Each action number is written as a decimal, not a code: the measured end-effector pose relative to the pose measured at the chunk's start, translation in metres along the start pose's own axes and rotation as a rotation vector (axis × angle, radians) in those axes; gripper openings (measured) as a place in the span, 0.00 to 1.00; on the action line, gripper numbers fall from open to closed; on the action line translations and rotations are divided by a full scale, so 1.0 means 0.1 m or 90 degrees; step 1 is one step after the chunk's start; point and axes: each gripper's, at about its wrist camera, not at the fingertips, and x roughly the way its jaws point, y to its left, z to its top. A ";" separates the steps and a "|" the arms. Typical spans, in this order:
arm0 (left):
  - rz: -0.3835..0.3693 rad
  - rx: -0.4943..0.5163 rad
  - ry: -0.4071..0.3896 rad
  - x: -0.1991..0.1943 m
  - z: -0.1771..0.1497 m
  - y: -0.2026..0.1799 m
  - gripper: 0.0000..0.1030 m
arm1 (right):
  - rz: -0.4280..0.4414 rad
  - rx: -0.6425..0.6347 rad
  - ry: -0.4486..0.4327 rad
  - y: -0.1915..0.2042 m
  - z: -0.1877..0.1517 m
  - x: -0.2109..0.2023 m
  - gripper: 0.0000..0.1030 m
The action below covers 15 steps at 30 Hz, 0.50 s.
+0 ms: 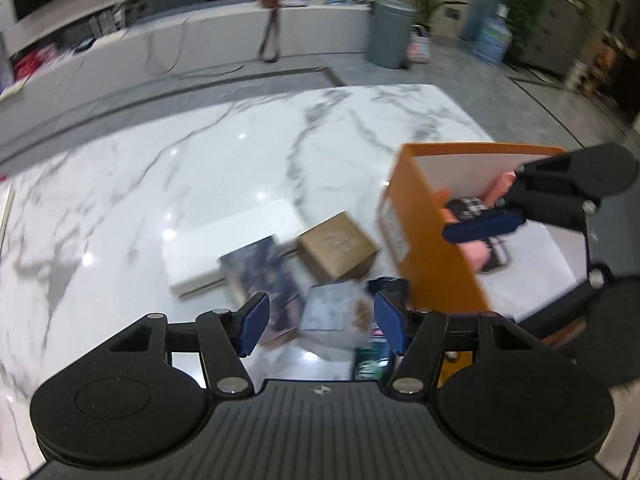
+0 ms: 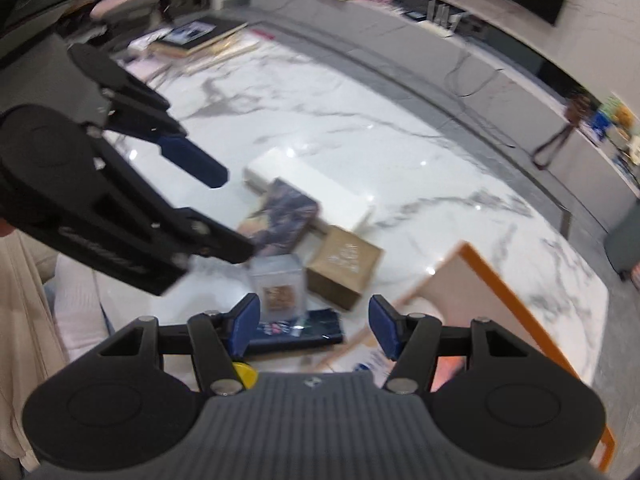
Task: Organize rigid objects
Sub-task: 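Withdraw both open tools from the orange box back over the table, then grasp the clear acrylic cube box with the left tool while the right tool lowers onto the gold box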
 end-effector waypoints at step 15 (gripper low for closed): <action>-0.124 -0.017 0.025 0.48 -0.28 0.26 0.76 | -0.035 -0.166 0.168 -0.04 0.37 0.79 0.38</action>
